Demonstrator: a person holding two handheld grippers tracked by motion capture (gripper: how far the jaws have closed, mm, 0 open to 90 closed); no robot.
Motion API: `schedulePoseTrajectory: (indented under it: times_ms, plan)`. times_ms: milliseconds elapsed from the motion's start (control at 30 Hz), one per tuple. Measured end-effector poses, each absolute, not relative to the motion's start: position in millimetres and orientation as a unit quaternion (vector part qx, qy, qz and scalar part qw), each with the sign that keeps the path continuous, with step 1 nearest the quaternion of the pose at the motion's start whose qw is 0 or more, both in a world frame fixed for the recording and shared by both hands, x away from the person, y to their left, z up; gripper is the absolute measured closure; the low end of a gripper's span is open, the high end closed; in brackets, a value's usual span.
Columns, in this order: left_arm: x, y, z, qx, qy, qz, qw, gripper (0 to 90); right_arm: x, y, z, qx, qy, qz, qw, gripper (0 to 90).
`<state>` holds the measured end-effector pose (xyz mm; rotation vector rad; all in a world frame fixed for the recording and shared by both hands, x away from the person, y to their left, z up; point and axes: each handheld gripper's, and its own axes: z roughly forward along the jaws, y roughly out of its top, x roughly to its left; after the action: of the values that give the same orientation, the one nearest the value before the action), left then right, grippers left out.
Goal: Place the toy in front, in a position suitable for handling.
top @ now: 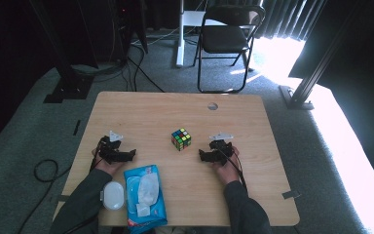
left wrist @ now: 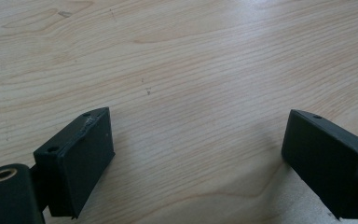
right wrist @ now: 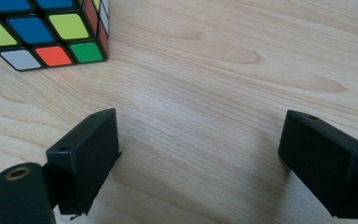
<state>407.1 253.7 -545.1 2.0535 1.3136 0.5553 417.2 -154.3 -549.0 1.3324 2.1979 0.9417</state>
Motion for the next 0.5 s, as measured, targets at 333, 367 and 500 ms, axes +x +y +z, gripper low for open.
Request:
schedulePoseTrajectory:
  times_ms: [333,367,500]
  plan:
    - [406.5,252.9,-545.0,0.777,0.502,0.212,0.314,9.2,416.5,-154.1,-549.0,0.479,0.785,0.337,0.201,11.9]
    - [406.2,252.8,-545.0,0.777,0.503,0.212,0.314,9.2,416.5,-154.2,-549.0,0.478,0.785,0.337,0.201,11.9]
    - [405.5,252.6,-544.9,0.778,0.502,0.212,0.313,9.2,416.7,-154.1,-549.0,0.478,0.786,0.337,0.201,11.6]
